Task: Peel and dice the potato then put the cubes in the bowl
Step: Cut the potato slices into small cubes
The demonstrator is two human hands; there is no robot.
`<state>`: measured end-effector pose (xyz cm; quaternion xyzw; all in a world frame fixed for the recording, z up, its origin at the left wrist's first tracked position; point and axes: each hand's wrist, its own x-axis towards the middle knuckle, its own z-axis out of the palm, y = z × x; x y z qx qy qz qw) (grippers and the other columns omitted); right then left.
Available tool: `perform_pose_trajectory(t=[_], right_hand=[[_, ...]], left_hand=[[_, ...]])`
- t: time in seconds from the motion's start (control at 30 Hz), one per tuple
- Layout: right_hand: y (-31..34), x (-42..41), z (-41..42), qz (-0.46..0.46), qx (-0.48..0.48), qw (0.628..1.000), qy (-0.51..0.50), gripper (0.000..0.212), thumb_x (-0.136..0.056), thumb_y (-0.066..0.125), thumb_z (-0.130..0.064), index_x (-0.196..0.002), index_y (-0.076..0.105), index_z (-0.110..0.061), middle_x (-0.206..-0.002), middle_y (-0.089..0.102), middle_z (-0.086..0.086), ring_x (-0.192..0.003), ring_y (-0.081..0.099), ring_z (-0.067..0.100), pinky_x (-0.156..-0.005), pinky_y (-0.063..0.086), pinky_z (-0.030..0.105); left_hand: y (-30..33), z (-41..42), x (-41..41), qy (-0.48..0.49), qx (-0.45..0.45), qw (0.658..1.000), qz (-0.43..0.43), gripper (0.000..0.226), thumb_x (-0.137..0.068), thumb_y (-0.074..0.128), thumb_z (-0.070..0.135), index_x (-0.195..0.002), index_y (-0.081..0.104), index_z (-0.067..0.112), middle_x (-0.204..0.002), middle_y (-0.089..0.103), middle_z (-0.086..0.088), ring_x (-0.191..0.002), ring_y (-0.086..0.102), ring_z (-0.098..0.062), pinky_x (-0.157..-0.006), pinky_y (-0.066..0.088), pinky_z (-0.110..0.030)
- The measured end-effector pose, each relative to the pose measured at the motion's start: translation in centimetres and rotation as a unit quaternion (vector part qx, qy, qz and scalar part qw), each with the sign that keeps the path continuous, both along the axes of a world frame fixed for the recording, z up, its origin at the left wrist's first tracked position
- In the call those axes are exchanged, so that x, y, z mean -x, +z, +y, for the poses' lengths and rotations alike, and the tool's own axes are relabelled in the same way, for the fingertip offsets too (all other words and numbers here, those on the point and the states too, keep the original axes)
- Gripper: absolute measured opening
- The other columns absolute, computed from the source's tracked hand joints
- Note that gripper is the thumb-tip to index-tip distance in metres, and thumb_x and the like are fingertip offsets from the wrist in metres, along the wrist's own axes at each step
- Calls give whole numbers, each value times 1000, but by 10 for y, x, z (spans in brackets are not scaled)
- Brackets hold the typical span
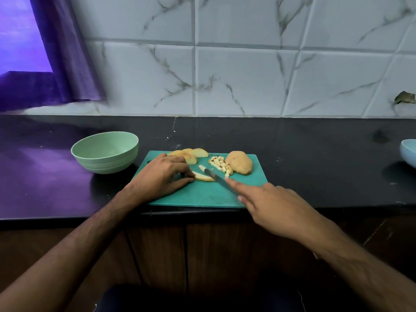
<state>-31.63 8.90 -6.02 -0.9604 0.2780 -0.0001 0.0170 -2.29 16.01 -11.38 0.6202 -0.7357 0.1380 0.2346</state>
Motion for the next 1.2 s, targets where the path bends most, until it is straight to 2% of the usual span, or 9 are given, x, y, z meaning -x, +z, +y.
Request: perform_pose_trajectory(t=[0.1,0.17,0.27,0.47,0.63,0.8,0.93,1.07,1.2], right_hand=[[7,-7,-8,-7,-7,1000,-5,50,-110,25,-44,-156,9,-56,-85,53,-10,-74,54,7,-72,51,31],[8,-10,-9,6,-12,1000,5,49,-110,26,-44,-155,10,-57,-85,53,-10,-74,54,9,-75,55,35],[4,-8,-8,9,1,1000,16,50,-110,25,-44,-155,9,-57,-79,47,-11,-69,49,7,-65,46,29],[5,11,-2,17,-4,1000,19,51,-110,23,-44,-154,3,-60,-76,46,-9,-65,49,8,-55,34,21],[-2,18,-4,7,6,1000,12,51,-110,22,-46,-154,1,-60,-77,48,-10,-66,52,9,-55,35,20],[-5,22,-3,8,-2,1000,10,51,-110,23,-46,-154,1,-60,-76,46,-11,-65,50,8,-57,37,21],[-10,21,3,11,36,999,3,53,-109,19,-48,-153,-8,-59,-77,43,-10,-65,47,7,-60,41,23],[-14,10,6,16,111,994,-6,55,-109,18,-47,-153,-14,-56,-73,43,-6,-60,42,7,-59,43,28],[-10,-1,1,-4,81,996,-21,54,-110,20,-46,-156,-6,-54,-78,47,-8,-66,48,8,-65,50,29]], left_hand=[[1,1,-1,2,-7,1000,15,13,-94,68,41,-98,75,30,-99,69,15,-97,65,-5,-83,46,-39],[1,0,-1,7,-13,1000,13,9,-93,69,38,-97,75,31,-99,69,16,-97,64,-5,-83,45,-38],[1,1,-1,5,-14,1000,15,11,-93,67,40,-97,73,32,-99,67,17,-95,63,-3,-83,47,-38],[2,0,0,2,-13,1000,9,15,-94,62,43,-98,71,32,-99,64,18,-92,61,-3,-80,49,-41],[4,-1,2,-5,-18,1000,2,20,-94,60,44,-105,72,31,-102,62,17,-93,60,-3,-82,52,-40],[4,-1,2,-14,-16,1000,-4,23,-95,61,42,-110,74,30,-100,61,15,-91,60,-5,-78,54,-39],[5,0,2,-21,-15,1000,5,22,-95,62,41,-108,76,29,-100,63,14,-90,61,-5,-78,55,-40],[4,1,1,-24,-17,1000,7,23,-95,63,40,-109,77,29,-105,68,14,-97,64,-5,-83,55,-40],[3,2,1,-20,-8,1000,8,23,-95,62,43,-106,77,30,-110,71,16,-106,65,-3,-87,53,-42]])
